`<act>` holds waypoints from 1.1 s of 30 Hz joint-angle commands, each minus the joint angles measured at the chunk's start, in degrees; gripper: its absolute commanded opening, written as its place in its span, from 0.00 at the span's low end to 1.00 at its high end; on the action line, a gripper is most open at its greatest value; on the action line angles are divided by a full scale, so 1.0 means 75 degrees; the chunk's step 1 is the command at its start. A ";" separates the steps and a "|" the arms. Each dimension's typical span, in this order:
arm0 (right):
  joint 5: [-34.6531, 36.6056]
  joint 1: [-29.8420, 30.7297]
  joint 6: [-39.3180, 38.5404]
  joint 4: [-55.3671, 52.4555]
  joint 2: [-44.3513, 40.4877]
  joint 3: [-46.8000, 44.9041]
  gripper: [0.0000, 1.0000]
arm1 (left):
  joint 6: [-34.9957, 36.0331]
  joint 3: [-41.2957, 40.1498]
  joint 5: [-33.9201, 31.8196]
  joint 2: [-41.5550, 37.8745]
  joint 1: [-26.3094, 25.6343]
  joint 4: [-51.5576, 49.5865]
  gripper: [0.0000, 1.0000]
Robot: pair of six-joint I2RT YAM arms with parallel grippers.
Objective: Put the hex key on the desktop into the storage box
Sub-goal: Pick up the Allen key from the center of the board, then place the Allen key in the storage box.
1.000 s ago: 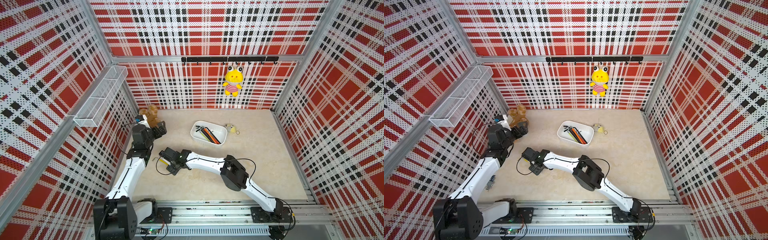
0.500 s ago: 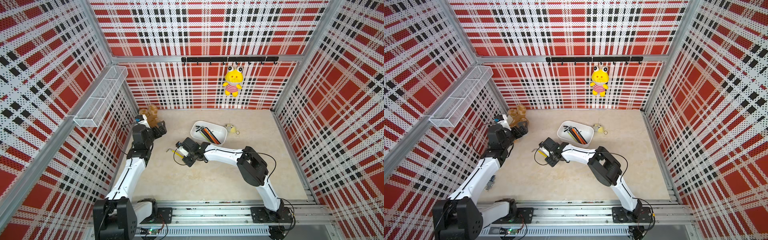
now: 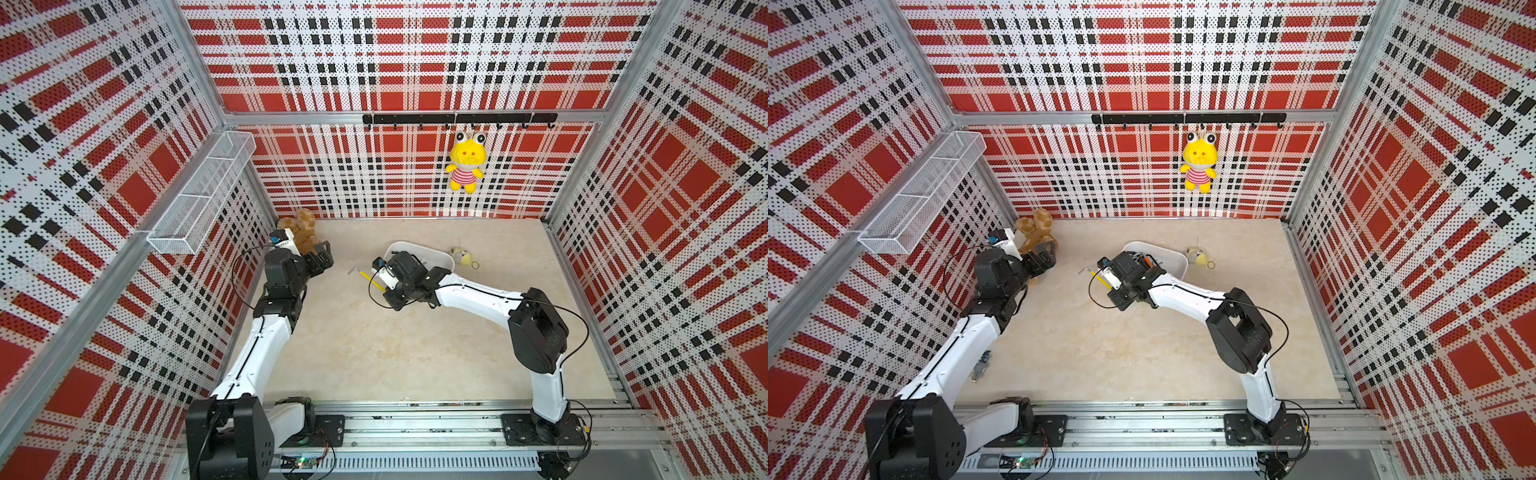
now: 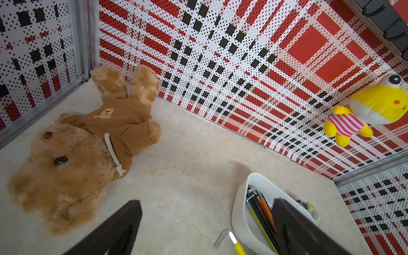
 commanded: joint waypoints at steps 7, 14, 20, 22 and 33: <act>0.0576 -0.1060 -0.0286 0.0030 -0.0846 -0.0475 0.00 | 0.0139 0.0264 0.0015 -0.0066 -0.0017 0.0013 0.99; 0.0582 -0.1522 -0.0286 0.0042 -0.0731 -0.0757 0.00 | 0.0133 0.0305 0.0247 0.0104 -0.0030 0.0025 0.99; 0.0852 -0.1799 -0.0062 -0.0062 -0.0258 -0.0559 0.00 | 0.0142 0.0330 0.0286 0.0157 -0.0079 0.0025 0.99; 0.0844 -0.1877 -0.0020 -0.0176 -0.0023 -0.0377 0.00 | 0.0144 0.0335 0.0274 0.0160 -0.0080 0.0025 0.99; 0.0842 -0.2060 0.0087 -0.0492 0.0772 0.0216 0.00 | 0.0168 0.0310 0.0229 0.0163 -0.0089 0.0025 0.99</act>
